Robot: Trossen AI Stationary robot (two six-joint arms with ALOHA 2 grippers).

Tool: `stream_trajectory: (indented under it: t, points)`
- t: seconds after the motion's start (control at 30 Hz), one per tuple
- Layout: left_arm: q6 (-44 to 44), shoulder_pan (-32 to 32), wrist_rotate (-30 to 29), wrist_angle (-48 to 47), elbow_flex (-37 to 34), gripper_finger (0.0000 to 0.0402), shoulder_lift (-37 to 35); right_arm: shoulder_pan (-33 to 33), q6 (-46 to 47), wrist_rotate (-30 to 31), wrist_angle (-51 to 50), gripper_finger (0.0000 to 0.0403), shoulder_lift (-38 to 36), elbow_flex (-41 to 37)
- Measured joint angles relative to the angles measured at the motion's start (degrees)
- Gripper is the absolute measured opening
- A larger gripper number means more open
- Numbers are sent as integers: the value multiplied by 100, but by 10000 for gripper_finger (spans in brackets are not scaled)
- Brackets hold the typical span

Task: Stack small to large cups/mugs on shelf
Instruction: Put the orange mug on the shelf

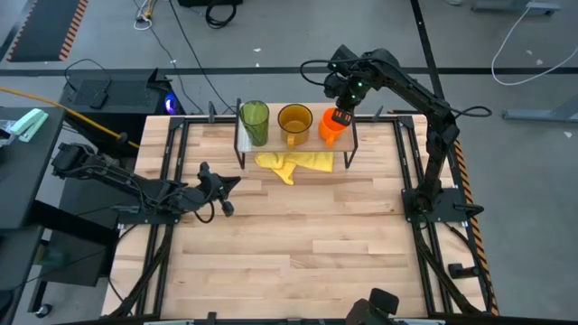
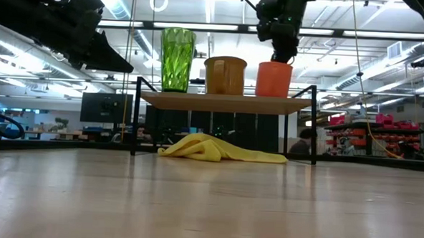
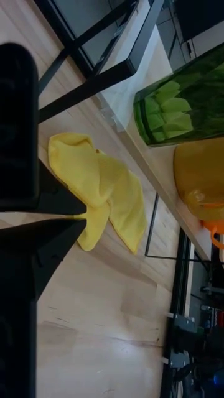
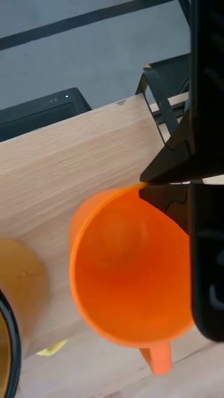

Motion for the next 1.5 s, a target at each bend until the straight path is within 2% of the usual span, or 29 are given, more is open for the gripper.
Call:
stream_trajectory:
  t: [0.2,0.5,0.9,1.23,1.37,1.5]
  points:
    - [-2,0,0,0,0,24,0,2,31,0,124,10,0,0]
    - [-4,0,0,-2,-7,36,0,2,227,0,177,49,0,2]
    - [-11,0,0,-2,-7,24,0,4,232,14,169,54,0,2]
    - [-11,0,0,-10,-7,35,0,0,403,472,154,54,-51,2]
    - [-13,0,0,-46,-7,29,0,0,472,514,151,54,-243,2]
    - [-13,0,0,-44,-7,24,1,0,765,818,149,54,-512,2]
